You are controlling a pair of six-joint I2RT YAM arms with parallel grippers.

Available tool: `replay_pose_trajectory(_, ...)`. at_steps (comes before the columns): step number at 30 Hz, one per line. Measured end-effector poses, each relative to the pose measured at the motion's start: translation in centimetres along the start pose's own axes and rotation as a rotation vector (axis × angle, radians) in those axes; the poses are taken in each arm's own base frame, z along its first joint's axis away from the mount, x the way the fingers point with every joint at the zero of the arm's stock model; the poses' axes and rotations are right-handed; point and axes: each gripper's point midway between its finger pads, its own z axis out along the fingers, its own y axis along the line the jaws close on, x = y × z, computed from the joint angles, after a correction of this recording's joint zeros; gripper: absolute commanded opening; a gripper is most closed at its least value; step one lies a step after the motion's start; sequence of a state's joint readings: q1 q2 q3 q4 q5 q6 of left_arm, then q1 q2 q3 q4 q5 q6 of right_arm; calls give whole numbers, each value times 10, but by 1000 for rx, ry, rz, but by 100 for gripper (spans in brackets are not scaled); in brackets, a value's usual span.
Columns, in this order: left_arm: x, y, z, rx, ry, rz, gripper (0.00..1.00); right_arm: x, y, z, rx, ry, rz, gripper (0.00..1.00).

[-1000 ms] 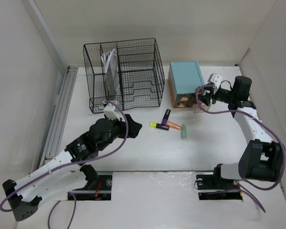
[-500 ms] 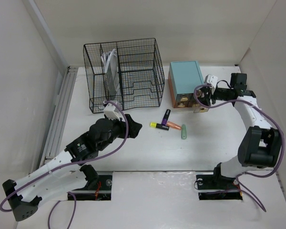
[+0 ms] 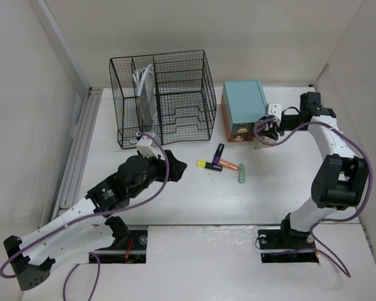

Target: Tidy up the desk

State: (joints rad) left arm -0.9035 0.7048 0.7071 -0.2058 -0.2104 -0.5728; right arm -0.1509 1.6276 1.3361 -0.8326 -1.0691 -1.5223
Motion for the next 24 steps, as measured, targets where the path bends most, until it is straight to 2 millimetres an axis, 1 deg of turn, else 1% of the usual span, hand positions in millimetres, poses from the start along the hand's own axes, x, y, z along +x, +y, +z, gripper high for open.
replay_pose_trajectory(10,4,2,4,-13,17,5,74,2,7,-2,-38,23,-93,5)
replay_pose_trajectory(16,5,1,6,-12,17,5,74,3,8,-5,-45,58,-140,6)
replay_pose_trajectory(24,4,1,7,-10,15,5,74,5,7,-7,-52,112,-195,5)
